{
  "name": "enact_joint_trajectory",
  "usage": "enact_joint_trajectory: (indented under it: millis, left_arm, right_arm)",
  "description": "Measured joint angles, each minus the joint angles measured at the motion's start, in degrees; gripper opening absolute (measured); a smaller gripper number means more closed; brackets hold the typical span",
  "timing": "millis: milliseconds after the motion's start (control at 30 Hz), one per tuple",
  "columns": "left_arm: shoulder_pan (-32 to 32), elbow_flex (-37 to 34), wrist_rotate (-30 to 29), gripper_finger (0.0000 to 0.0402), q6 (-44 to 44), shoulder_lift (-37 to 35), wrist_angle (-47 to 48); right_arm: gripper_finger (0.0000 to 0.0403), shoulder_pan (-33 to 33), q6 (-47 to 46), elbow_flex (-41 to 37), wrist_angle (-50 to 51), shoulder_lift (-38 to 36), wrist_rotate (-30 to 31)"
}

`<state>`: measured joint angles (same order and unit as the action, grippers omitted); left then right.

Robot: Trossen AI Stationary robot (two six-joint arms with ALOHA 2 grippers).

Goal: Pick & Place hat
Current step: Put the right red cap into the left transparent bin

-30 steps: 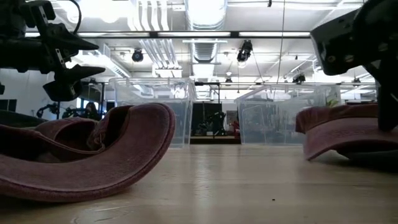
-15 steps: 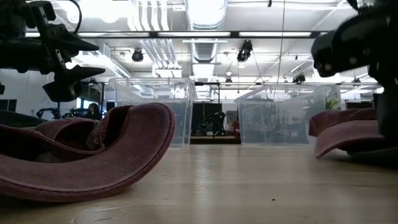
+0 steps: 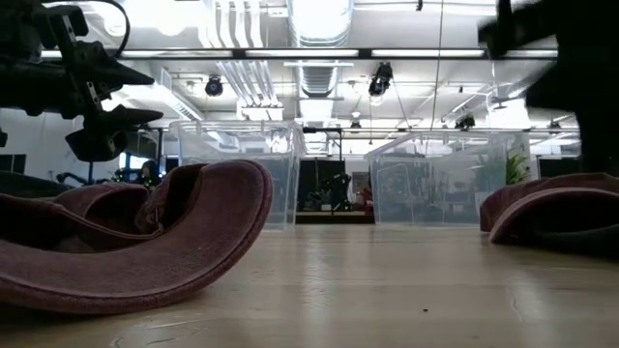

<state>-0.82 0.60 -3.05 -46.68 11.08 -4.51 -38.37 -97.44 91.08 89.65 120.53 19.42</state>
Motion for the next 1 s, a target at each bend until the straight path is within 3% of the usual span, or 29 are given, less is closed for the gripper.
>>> enact_joint_trajectory:
  millis: [267, 533, 867, 1000]
  left_arm:
    - [0.00, 0.00, 0.00, 0.0202, -0.07, 0.36, 0.09]
    - [-0.02, 0.00, 0.02, 0.0202, -1.86, 0.47, 0.44]
    - [-0.02, -0.02, 0.81, 0.0202, -5.44, 0.56, 0.04]
    - [-0.02, -0.02, 0.79, 0.0202, -5.84, 0.54, -0.10]
  right_arm:
    - [0.0007, -0.04, -11.93, -0.69, -0.81, -13.44, 9.12]
    - [0.0021, 0.02, -19.90, -7.60, -21.16, -23.36, 7.14]
    - [0.0163, 2.47, -19.51, -8.82, -37.95, -19.70, 5.91]
    - [0.0202, 1.74, -32.29, -9.04, -31.45, -16.62, 4.52]
